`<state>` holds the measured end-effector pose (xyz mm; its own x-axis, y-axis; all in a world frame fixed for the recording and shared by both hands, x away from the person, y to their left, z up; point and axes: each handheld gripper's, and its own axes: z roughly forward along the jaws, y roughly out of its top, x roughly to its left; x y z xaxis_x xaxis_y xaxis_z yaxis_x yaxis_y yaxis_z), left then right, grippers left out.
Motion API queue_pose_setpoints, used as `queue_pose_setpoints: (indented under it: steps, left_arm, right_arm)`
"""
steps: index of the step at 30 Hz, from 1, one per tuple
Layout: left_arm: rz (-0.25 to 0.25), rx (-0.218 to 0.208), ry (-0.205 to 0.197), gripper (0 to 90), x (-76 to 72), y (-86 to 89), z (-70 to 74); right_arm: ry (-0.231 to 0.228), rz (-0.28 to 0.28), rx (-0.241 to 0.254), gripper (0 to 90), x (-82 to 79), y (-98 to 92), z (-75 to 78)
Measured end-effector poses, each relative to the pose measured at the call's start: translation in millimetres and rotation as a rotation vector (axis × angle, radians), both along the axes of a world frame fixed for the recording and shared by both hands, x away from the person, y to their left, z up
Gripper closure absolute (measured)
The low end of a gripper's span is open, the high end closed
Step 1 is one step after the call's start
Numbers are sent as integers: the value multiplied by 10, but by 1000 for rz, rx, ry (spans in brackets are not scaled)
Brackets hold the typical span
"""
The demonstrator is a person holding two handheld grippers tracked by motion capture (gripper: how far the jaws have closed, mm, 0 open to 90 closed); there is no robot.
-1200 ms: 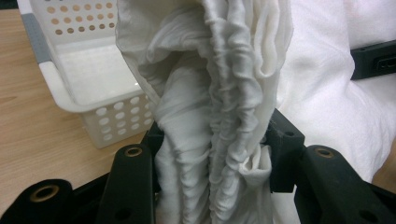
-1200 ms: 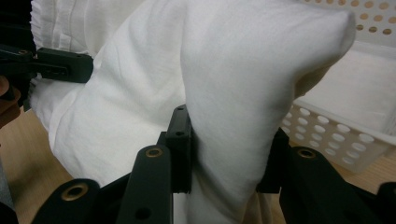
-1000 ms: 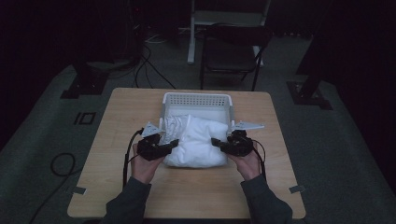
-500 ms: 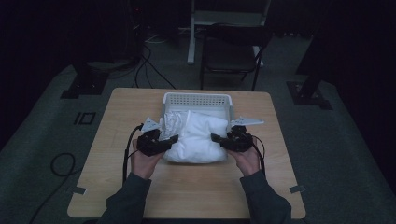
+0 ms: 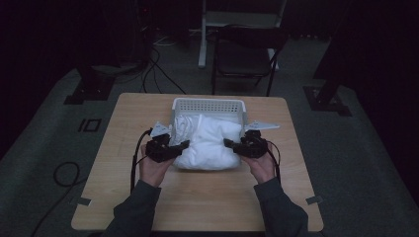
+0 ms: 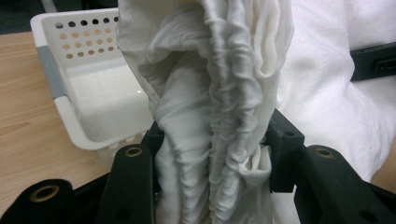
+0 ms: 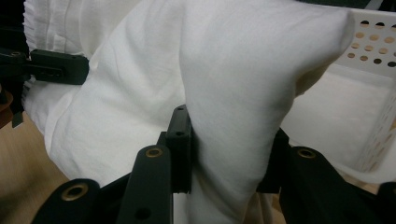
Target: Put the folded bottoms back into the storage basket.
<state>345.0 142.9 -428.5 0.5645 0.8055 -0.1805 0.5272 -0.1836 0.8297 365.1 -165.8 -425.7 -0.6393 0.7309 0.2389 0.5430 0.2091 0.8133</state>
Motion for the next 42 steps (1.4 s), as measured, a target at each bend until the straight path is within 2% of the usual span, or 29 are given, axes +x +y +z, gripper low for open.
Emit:
queue_pose_setpoints:
  steps: [18,42]
  left_arm:
    - [0,-3,-1,549,76,-3,61]
    - [25,-27,16,552,335,-13,86]
  right_arm:
    - [-11,-9,-6,658,49,4,70]
    - [-16,-40,-25,658,275,39,135]
